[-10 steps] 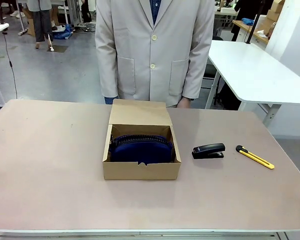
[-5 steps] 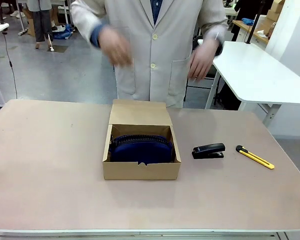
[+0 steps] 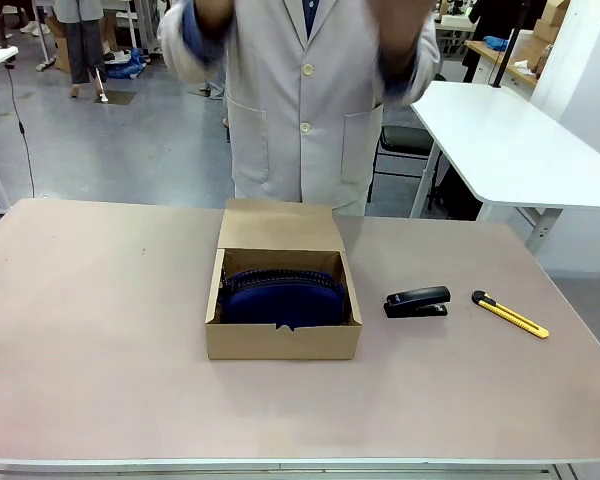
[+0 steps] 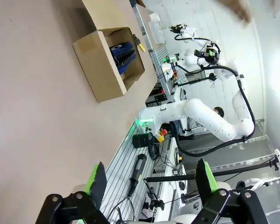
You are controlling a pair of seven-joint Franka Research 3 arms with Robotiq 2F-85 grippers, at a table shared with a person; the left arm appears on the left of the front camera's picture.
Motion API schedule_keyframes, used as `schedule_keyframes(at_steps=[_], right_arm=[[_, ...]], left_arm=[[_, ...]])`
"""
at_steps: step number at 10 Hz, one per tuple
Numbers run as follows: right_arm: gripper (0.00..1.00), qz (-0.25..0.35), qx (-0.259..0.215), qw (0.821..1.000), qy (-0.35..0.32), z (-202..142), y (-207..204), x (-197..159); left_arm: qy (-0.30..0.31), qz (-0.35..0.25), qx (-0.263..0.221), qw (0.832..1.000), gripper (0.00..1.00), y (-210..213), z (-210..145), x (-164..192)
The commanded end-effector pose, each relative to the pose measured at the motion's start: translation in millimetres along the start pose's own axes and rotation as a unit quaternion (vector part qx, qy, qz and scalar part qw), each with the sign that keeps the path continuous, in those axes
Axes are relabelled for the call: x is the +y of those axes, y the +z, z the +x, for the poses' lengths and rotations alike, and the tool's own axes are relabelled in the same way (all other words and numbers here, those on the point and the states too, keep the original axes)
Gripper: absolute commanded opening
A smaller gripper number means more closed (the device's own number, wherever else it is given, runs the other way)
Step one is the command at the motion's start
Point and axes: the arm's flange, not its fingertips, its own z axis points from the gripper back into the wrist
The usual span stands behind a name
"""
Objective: Pack the item into the box.
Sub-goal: Close the Mailer Box.
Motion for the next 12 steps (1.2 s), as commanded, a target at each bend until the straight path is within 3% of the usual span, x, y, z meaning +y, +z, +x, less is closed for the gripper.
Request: schedule_keyframes(at_steps=[1,9,10,11,12], right_arm=[[1.0,0.011,-0.005,1.0,0.012,1,0,2],[1.0,0.011,-0.005,1.0,0.012,1,0,2],[1.0,0.0,0.0,1.0,0.0,0,0,0],[1.0,-0.005,-0.015,0.999,-0.034,13,-22,1],[1.0,0.004,0.002,0.999,-0.038,24,-62,6]], left_arm=[[-0.01,-0.002,0.005,1.0,1.0,1,-5,1],[0.0,0.0,0.0,1.0,1.0,0,0,0],[-0.014,-0.058,0.013,0.998,1.0,-14,2,0],[-0.022,-0.073,-0.014,0.997,1.0,-40,14,4],[-0.022,-0.117,-0.031,0.992,1.0,-70,25,8]])
